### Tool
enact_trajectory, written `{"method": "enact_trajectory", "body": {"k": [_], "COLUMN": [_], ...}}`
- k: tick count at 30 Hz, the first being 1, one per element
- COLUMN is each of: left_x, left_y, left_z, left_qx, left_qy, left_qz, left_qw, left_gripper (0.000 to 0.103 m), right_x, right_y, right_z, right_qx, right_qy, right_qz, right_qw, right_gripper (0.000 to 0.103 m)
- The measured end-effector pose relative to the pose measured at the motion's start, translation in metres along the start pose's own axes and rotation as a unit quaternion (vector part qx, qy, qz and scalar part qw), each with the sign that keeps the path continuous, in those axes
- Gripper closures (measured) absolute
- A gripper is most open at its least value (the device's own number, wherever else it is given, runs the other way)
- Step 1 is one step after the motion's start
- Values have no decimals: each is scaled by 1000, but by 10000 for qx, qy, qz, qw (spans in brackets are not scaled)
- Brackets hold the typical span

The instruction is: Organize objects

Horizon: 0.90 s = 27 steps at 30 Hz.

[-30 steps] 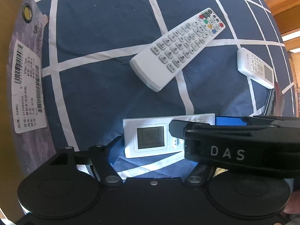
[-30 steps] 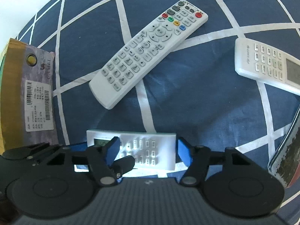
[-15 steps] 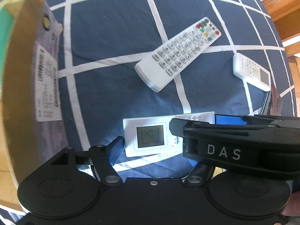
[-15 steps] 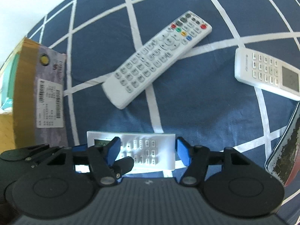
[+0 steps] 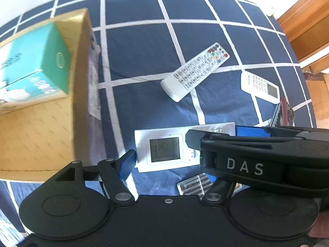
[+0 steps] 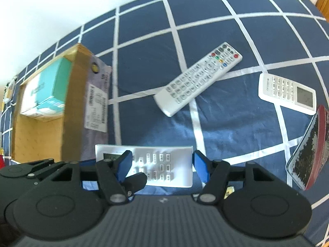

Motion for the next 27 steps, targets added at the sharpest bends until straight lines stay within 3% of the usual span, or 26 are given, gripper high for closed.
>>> {"method": "enact_trajectory", "body": {"k": [12,27], "left_x": [39,121], "left_y": [27,61], "left_z": [50,97], "left_qx": [-335,-617], "left_qy": [-113,-188], "left_qz": [-51,-27], "left_qw": [9994,9979], "left_gripper": [36,36], "right_x": [58,151], "right_y": [31,65], "right_z": [27,26], "right_qx": [-340,-590], "right_qy": [-108,-194], "right_qz": [122,232], "right_qw": [9993,9978], "right_gripper": [39,39]}}
Point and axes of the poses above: each gripper's, at about its wrist camera, not at the fingertips, and z roughly against the way its jaws point, x to its left, y to its underside, the point moved 3 cm from there along -z, roughly the way its jaws point, and after that the axes turned 9 degrees about -z, right-handed, at the moved point
